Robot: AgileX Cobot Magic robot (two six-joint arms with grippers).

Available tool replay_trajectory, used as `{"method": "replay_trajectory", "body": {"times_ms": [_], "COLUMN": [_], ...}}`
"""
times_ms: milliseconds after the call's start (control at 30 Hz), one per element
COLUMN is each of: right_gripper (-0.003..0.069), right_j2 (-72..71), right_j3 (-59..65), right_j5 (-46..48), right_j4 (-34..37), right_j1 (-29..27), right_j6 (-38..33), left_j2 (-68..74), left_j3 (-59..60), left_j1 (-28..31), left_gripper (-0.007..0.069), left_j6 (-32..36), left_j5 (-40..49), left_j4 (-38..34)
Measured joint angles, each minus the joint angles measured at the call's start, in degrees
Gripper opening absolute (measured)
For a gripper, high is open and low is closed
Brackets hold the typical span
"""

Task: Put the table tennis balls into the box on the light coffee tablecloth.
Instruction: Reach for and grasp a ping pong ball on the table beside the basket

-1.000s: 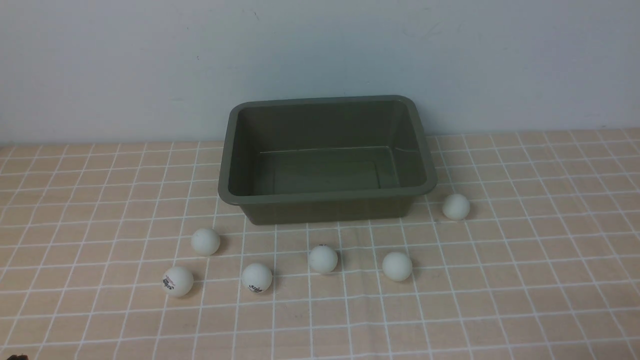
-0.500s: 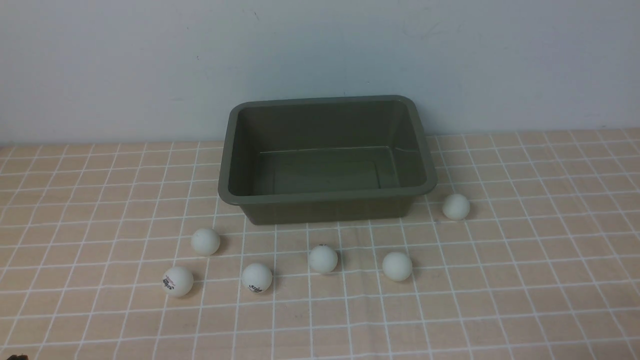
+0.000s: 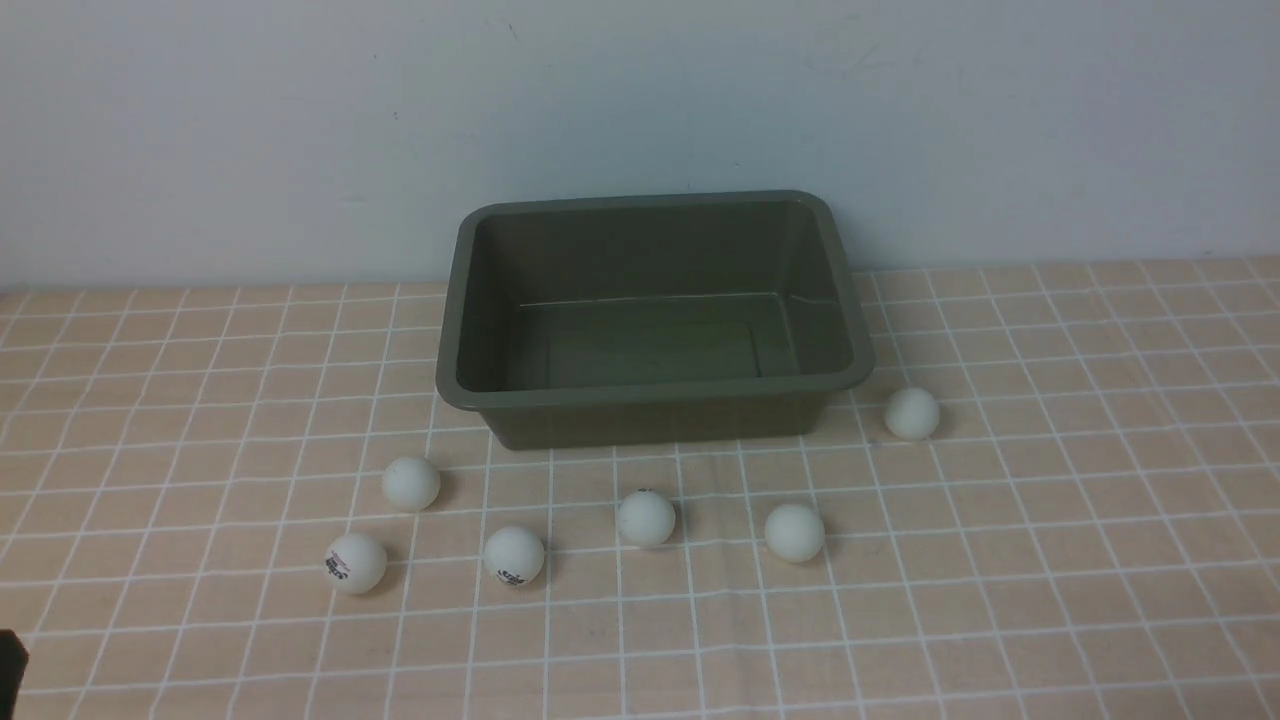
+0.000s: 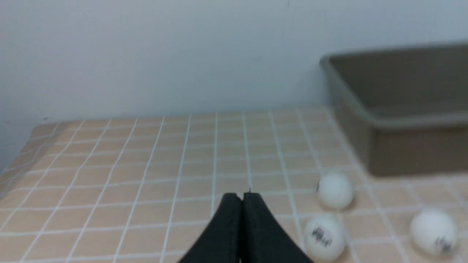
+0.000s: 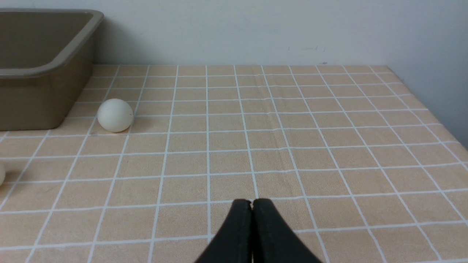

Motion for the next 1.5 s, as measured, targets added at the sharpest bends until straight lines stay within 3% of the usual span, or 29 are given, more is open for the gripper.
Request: {"method": "replay_trajectory", "body": {"times_ms": [333,700,833,933,1133,1267,1500], "right_gripper": [-0.0014,-0.0014,-0.0014,-0.0014,-0.0014,-0.0014,-0.0014], "right_j2": [0.0,0.0,0.0,0.0,0.0,0.0,0.0], "right_j3": [0.0,0.0,0.0,0.0,0.0,0.0,0.0], "right_j5": [0.0,0.0,0.0,0.0,0.0,0.0,0.0], "right_j4": [0.0,0.0,0.0,0.0,0.0,0.0,0.0], "right_j1": [0.0,0.0,0.0,0.0,0.0,0.0,0.0], "right_j6": [0.0,0.0,0.0,0.0,0.0,0.0,0.0], "left_j2": [0.0,0.0,0.0,0.0,1.11,6.02,16.15], "left_j3": [0.05,0.05,0.05,-0.08,-6.72,-11.85,-20.68], "left_j1": [0.0,0.0,0.0,0.0,-2.18,-5.69,-12.83], "left_gripper": [-0.0069,-0.0069,-0.0069,-0.0069,-0.0065,-0.0065,-0.0055], "left_j6": [-8.02,-9.74,-14.8,-21.09,-30.09,-28.96,-20.74], "left_j5": [-15.71,-19.02,-18.88,-15.62,4.15,10.09,16.58], "left_j4": [-1.83,-1.83,-1.77,-0.1,5.9,6.38,6.38]}}
